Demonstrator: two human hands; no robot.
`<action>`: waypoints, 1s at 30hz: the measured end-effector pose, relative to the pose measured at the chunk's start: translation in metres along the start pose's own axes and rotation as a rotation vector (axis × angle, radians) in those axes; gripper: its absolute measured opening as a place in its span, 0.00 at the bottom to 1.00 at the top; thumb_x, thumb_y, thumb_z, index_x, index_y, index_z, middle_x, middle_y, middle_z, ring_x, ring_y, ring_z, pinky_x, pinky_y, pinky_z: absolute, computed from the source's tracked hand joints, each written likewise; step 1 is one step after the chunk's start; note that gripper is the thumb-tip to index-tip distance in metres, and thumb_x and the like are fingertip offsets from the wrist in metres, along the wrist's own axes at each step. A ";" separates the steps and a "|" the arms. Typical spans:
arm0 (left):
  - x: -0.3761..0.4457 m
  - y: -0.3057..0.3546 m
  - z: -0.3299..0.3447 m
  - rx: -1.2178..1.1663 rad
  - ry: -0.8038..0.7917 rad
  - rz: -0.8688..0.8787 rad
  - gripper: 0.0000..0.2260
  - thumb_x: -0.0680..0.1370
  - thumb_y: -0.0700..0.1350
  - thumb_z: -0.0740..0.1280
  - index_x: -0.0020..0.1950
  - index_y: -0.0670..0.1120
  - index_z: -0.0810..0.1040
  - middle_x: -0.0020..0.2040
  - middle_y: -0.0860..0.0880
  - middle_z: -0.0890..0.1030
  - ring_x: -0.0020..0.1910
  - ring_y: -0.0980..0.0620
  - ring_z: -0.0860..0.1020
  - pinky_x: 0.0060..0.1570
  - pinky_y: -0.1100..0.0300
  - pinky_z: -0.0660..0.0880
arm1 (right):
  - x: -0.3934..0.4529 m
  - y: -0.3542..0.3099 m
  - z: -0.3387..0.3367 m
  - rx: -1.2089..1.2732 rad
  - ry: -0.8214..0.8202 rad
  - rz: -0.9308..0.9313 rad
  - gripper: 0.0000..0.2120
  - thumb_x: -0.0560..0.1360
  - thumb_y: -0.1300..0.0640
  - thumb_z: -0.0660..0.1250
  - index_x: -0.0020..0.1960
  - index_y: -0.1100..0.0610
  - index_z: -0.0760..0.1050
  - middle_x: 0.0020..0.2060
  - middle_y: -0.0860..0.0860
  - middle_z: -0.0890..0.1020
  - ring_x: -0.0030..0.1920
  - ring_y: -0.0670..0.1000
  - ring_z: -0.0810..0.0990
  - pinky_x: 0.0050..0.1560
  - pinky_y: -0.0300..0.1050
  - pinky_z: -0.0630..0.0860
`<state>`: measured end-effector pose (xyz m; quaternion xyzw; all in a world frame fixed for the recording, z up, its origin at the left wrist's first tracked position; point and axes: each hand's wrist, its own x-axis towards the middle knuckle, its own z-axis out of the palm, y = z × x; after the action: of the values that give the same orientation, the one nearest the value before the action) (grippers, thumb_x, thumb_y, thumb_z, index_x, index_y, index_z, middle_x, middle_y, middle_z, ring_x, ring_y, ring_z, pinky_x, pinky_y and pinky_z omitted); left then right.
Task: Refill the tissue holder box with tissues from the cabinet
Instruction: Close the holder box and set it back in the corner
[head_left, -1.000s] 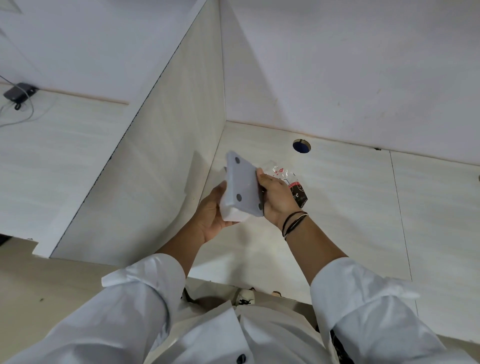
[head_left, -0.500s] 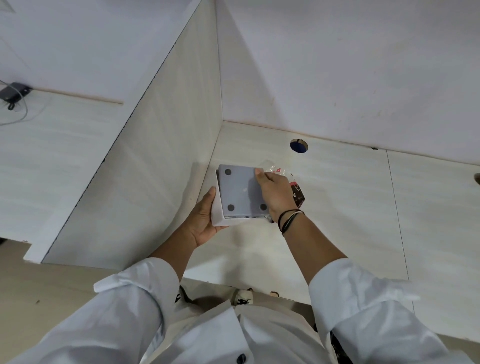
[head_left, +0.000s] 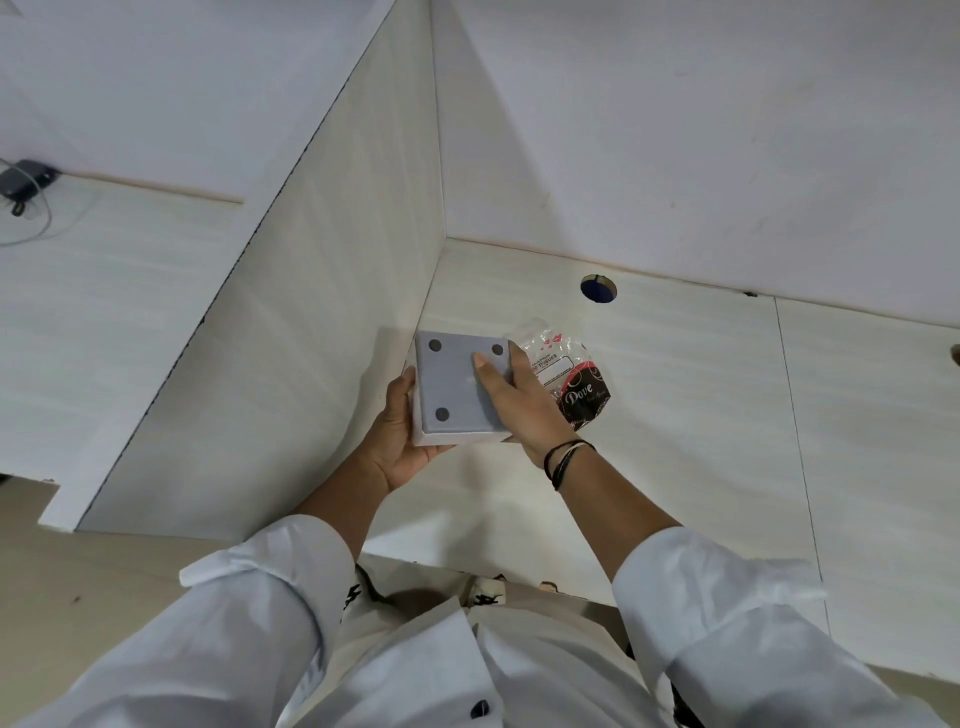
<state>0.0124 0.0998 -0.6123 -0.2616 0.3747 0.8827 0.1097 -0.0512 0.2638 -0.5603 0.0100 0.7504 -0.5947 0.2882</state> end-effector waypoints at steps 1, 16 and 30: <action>0.000 0.001 0.002 -0.018 -0.001 -0.012 0.26 0.81 0.65 0.61 0.69 0.49 0.81 0.58 0.43 0.87 0.57 0.41 0.84 0.50 0.46 0.85 | 0.001 0.003 0.000 0.051 0.000 0.000 0.26 0.74 0.32 0.68 0.68 0.42 0.71 0.59 0.46 0.83 0.60 0.51 0.83 0.64 0.58 0.81; 0.025 0.029 0.029 1.022 0.037 0.505 0.38 0.71 0.25 0.68 0.72 0.58 0.70 0.75 0.51 0.70 0.73 0.50 0.72 0.72 0.49 0.74 | 0.047 -0.028 -0.063 0.311 -0.166 0.450 0.18 0.77 0.41 0.73 0.55 0.54 0.77 0.46 0.56 0.83 0.50 0.61 0.83 0.61 0.66 0.80; 0.166 0.078 0.067 0.317 0.345 0.141 0.28 0.77 0.45 0.68 0.77 0.51 0.69 0.70 0.46 0.81 0.61 0.48 0.80 0.61 0.53 0.79 | 0.228 -0.019 -0.053 0.249 0.103 0.153 0.29 0.72 0.50 0.74 0.66 0.65 0.71 0.59 0.60 0.83 0.56 0.61 0.85 0.53 0.58 0.86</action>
<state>-0.1830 0.0934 -0.6162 -0.3612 0.5392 0.7605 0.0221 -0.2703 0.2309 -0.6377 0.1334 0.6816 -0.6582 0.2906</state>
